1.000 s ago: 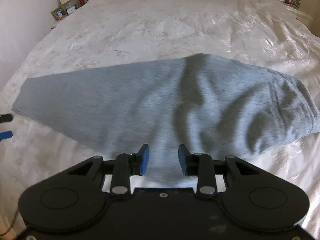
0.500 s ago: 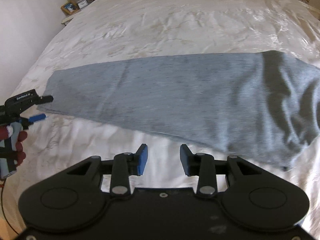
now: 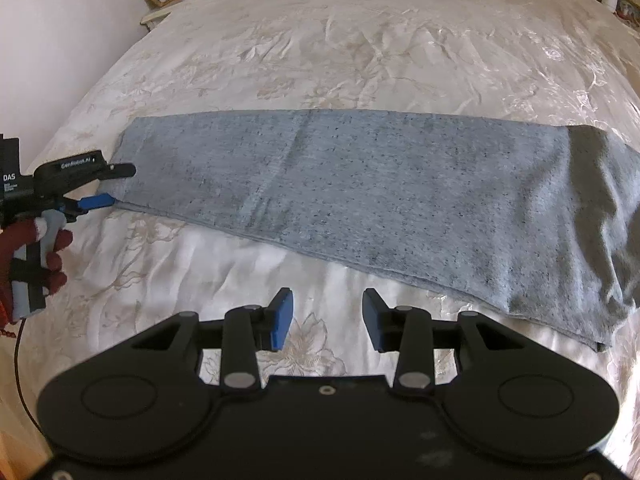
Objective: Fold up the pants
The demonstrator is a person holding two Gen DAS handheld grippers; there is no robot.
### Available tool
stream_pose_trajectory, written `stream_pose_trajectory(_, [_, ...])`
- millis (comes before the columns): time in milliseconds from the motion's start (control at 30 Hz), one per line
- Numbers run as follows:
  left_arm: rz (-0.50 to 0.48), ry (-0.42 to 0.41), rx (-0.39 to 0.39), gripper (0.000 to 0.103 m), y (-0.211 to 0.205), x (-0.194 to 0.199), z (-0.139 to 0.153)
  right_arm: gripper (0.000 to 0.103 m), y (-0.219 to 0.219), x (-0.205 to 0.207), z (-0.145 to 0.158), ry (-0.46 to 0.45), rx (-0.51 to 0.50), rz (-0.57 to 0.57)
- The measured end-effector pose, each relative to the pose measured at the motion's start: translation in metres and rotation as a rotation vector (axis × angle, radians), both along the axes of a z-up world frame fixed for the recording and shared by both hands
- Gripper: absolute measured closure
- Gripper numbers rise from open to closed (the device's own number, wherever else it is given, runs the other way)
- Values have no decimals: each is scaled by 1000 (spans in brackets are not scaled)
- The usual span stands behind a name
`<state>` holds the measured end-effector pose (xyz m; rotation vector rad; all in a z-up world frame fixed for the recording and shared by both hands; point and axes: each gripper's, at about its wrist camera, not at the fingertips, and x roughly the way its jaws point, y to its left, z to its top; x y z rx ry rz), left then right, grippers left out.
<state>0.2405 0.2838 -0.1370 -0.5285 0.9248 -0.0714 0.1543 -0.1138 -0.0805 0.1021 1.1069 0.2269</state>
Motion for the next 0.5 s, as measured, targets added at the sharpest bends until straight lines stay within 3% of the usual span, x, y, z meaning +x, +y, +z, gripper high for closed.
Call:
stream_pose_trajectory(200, [44, -87, -8, 28, -1, 3, 6, 62, 6, 4, -1, 5, 0, 14])
stream_pose_trajectory(267, [61, -39, 21, 39, -3, 7, 3, 61, 7, 5, -1, 9, 4, 21])
stream_pose_trajectory(333, [81, 15, 56, 60, -3, 12, 0, 61, 9, 6, -3, 12, 5, 30])
stream_pose_trajectory(367, [90, 41, 64, 64, -2, 14, -1, 61, 10, 6, -3, 13, 7, 32])
stream_pose_trajectory(400, [94, 70, 73, 75, -1, 17, -2, 61, 11, 7, -3, 12, 9, 36])
stream_pose_trajectory(433, [103, 88, 95, 93, 0, 19, -3, 61, 13, 8, -3, 10, 10, 41])
stream_pose_trajectory(500, [116, 87, 109, 96, 2, 19, -1, 61, 17, 12, -3, 5, 7, 55])
